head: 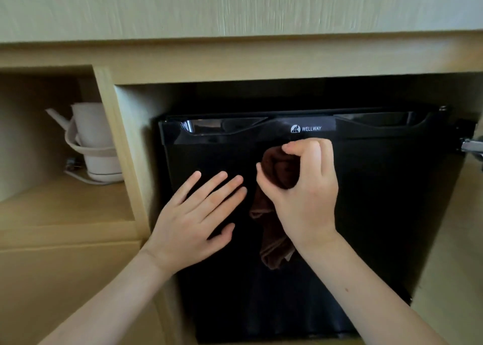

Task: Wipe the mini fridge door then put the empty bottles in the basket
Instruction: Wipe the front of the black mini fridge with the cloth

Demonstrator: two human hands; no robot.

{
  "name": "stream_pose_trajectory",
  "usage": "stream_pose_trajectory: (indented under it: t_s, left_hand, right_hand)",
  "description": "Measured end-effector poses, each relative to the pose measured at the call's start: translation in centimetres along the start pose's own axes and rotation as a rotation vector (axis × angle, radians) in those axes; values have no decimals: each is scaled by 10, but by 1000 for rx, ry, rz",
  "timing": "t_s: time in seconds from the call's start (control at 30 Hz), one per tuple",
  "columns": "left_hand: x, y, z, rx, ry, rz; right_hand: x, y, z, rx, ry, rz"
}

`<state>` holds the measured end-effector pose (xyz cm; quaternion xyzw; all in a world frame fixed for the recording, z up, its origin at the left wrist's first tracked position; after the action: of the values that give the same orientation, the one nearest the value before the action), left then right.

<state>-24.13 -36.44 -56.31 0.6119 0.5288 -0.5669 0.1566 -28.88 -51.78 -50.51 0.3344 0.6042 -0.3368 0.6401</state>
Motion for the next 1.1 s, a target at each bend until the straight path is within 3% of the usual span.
stream_pose_trajectory:
  t_s: [0.27, 0.5, 0.6, 0.7, 0.83, 1.1]
  left_hand:
    - [0, -3, -1, 9, 12, -45]
    - [0, -8, -4, -20, 37, -139]
    - [-2, -23, -29, -74, -42, -113]
    - [1, -32, -51, -118, -73, -99]
    - [4, -31, -57, -116, -84, -84]
    - [6, -32, -59, -78, -108, -41]
  right_hand:
    - [25, 9, -14, 161, -73, -72]
    - [33, -7, 3, 121, 110, 31]
    - [32, -4, 0, 130, 150, 97]
    - [14, 18, -19, 87, 97, 94]
    - [-8, 48, -41, -10, 3, -41]
    - [-13, 10, -13, 80, -84, -40]
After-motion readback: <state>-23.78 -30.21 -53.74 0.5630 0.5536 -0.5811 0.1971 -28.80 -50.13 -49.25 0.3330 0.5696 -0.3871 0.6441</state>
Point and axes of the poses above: each hand's wrist, its own x-axis away from the middle knuckle, its own y-axis out of the palm, z = x × y, the point moved 10 cm from there along -x, towards the middle knuckle, and after that the axes turned 12 degrees about -y, right-handed, at the moved point
